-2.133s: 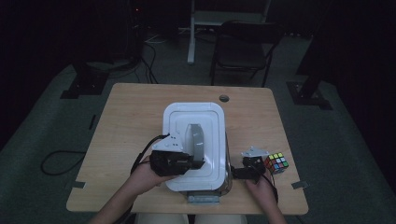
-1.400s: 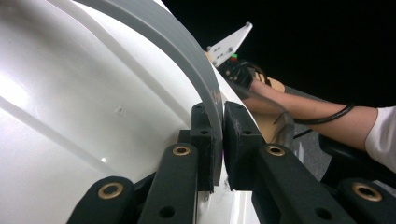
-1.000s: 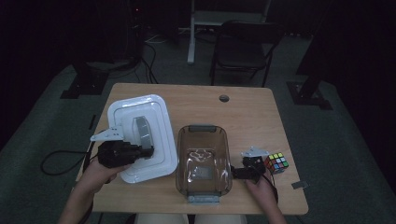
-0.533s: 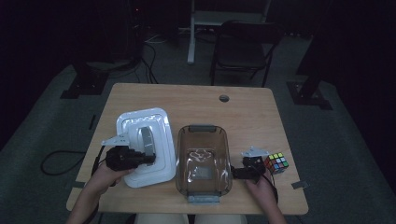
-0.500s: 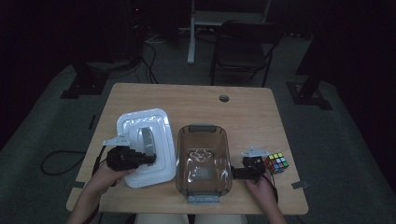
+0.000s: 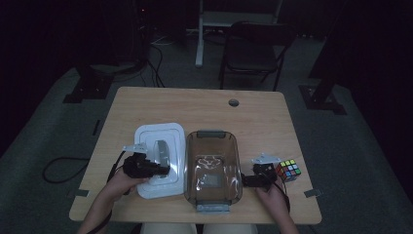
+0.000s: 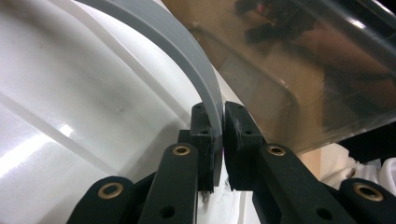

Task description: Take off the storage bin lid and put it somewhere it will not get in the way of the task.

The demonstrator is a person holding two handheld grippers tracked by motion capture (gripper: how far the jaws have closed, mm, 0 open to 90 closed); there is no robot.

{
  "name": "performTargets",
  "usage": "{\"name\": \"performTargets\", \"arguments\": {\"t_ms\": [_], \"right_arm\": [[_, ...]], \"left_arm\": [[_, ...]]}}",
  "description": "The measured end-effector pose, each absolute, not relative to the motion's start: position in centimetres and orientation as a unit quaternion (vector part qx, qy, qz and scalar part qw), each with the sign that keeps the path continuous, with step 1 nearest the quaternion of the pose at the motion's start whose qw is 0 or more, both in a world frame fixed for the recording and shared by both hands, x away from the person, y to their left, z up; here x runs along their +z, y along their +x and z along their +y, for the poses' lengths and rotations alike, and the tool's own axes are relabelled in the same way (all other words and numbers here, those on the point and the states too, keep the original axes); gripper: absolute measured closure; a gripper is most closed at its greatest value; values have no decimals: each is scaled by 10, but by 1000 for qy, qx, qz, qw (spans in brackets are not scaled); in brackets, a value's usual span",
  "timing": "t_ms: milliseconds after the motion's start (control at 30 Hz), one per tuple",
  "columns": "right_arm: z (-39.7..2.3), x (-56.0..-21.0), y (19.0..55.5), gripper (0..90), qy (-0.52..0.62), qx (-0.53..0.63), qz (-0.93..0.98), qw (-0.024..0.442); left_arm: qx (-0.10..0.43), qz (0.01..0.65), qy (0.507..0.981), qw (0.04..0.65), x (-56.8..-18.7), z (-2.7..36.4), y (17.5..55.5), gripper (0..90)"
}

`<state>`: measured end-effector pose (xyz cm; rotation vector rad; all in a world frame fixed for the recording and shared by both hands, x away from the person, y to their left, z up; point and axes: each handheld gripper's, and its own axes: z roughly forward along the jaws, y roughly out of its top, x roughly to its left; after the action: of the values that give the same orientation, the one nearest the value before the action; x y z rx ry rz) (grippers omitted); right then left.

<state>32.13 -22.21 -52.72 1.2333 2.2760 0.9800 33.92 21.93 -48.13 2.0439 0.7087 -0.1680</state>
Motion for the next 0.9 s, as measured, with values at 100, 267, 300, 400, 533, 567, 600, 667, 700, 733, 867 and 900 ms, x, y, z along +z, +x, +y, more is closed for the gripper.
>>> {"name": "performTargets", "arguments": {"t_ms": [100,267,300,400,533,567,600,667,700,733,867,900], "right_arm": [[-222,-527,321,138,438,348,808,186],[-222,-527,321,138,438,348,808,186],[-222,-527,321,138,438,348,808,186],[-222,-527,321,138,438,348,808,186],[-222,-527,321,138,438,348,808,186],[-222,-527,321,138,438,348,808,186],[-222,-527,321,138,438,348,808,186],[-222,-527,321,138,438,348,808,186],[-222,-527,321,138,438,348,808,186],[-222,-527,321,138,438,348,808,186],[-222,-527,321,138,438,348,808,186],[-222,-527,321,138,438,348,808,186]], "left_arm": [[-75,291,834,463,-486,219,344,837],[-91,303,826,466,-494,218,352,834],[-93,306,823,469,-496,218,354,834],[-93,320,817,471,-500,219,358,828],[-82,332,814,469,-504,219,360,804],[-82,333,814,469,-506,219,361,800],[-81,334,815,468,-506,219,361,797],[-73,334,817,464,-507,217,362,779],[-71,336,817,464,-508,216,363,771],[-72,338,816,463,-509,216,364,765],[-77,346,811,465,-513,216,368,757],[-77,347,811,466,-514,215,368,756]]}}
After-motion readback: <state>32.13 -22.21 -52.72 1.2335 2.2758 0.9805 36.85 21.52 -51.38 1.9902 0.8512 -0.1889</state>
